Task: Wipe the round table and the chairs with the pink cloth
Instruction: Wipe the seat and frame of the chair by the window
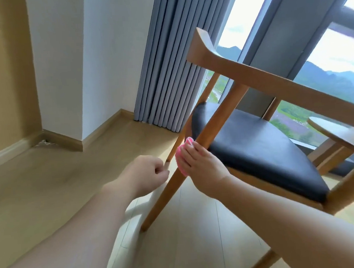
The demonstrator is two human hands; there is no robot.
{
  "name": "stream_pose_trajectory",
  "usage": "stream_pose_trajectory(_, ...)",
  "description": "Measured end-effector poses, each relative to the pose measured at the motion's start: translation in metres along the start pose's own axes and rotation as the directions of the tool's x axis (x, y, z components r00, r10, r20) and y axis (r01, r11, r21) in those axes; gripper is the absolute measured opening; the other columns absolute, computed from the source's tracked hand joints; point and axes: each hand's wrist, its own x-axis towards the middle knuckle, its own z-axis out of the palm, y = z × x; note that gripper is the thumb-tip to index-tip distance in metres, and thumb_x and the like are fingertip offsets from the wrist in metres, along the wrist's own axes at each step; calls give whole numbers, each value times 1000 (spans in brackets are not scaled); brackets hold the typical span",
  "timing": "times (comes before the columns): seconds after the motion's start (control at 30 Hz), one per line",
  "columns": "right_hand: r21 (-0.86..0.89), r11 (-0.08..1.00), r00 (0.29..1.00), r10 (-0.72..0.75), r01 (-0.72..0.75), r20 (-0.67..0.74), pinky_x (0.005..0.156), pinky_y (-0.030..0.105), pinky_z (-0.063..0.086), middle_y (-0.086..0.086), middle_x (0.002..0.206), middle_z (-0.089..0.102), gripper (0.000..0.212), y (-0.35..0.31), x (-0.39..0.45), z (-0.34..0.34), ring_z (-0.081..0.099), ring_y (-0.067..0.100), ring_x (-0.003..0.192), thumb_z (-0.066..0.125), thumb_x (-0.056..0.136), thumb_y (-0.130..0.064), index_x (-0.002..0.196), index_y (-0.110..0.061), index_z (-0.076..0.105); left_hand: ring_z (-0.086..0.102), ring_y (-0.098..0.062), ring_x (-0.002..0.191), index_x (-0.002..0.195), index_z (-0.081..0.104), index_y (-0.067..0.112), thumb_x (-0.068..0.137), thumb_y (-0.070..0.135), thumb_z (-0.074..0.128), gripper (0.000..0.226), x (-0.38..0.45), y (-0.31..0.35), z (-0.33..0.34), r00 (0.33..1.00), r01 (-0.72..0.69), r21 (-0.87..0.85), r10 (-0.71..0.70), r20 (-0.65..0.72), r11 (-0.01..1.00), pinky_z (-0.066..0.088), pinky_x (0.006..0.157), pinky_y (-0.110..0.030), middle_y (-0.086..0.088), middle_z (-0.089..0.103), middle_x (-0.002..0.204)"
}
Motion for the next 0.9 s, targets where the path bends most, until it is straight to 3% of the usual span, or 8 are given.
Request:
stream_pose_trajectory(0.17, 101, 994, 999, -40, 36, 31, 117, 54, 0, 22, 147, 34, 55, -27, 9, 3, 27, 43, 138, 42, 98, -22, 145, 1, 26, 39, -17, 54, 51, 40, 18, 84, 31, 60, 40, -4, -14, -5, 998, 45, 6, -44, -39, 999, 37, 52, -29, 3, 44, 56)
stream_pose_trajectory(0.27, 415, 907, 997, -49, 71, -63, 116, 43, -1, 9, 142, 47, 51, -19, 8, -1, 36, 33, 136, 58, 93, -21, 141, -13, 42, 50, -17, 61, 68, 54, 21, 85, 33, 61, 22, -4, -23, -7, 993, 80, 15, -78, -87, 997, 46, 58, -32, 6, 56, 67)
stream_pose_trajectory(0.33, 710, 704, 995, 57, 22, -88, 116, 37, 21, -2, 134, 53, 54, -8, 6, -7, 44, 24, 129, 66, 87, -16, 137, -23, 47, 55, -10, 74, 92, 58, 34, 84, 31, 64, 10, -2, -20, -10, 992, 58, -9, -59, -111, 998, 50, 68, -29, 16, 58, 89)
stream_pose_trajectory(0.4, 922, 379, 980, 198, -76, 0, 101, 29, 42, -8, 128, 53, 54, 0, 5, -19, 50, 16, 118, 64, 88, -10, 136, -28, 47, 54, -3, 82, 120, 50, 42, 84, 24, 65, 43, -2, -17, -13, 991, 11, -31, -15, -132, 999, 50, 76, -27, 22, 49, 110)
stream_pose_trajectory(0.47, 990, 65, 961, 255, -125, 105, 93, 24, 48, -11, 125, 50, 46, 6, 4, -35, 51, 9, 111, 57, 93, -11, 133, -31, 50, 55, -1, 84, 126, 47, 45, 82, 18, 67, 55, -9, -7, -20, 992, 8, -41, -13, -126, 999, 51, 78, -27, 27, 44, 117)
stream_pose_trajectory(0.6, 929, -342, 952, 209, -143, 224, 77, 26, 56, -10, 106, 61, 30, 43, -3, -80, 62, 7, 88, 57, 94, -21, 122, -31, 55, 57, 6, 83, 115, 60, 31, 83, 10, 69, 39, -22, 37, -65, 995, -23, -155, 7, -103, 988, 47, 73, -14, 26, 56, 105)
stream_pose_trajectory(0.73, 848, -517, 967, 134, -119, 217, 67, 25, 58, -7, 88, 68, 19, 130, 5, -149, 66, 6, 80, 58, 94, -22, 110, -33, 58, 61, 5, 92, 107, 65, 22, 86, 3, 64, 28, -12, 118, -175, 1000, 3, -210, -2, 5, 978, 44, 76, -7, 15, 65, 97)
stream_pose_trajectory(0.9, 810, -555, 982, -84, -189, 171, 61, 19, 51, -9, 79, 70, 40, 288, 9, -241, 63, 5, 68, 45, 96, -9, 92, -40, 69, 60, -2, 78, 91, 67, 28, 84, 18, 62, 14, 8, 242, -316, 982, 154, -105, -141, 124, 983, 48, 68, -15, 12, 65, 84)
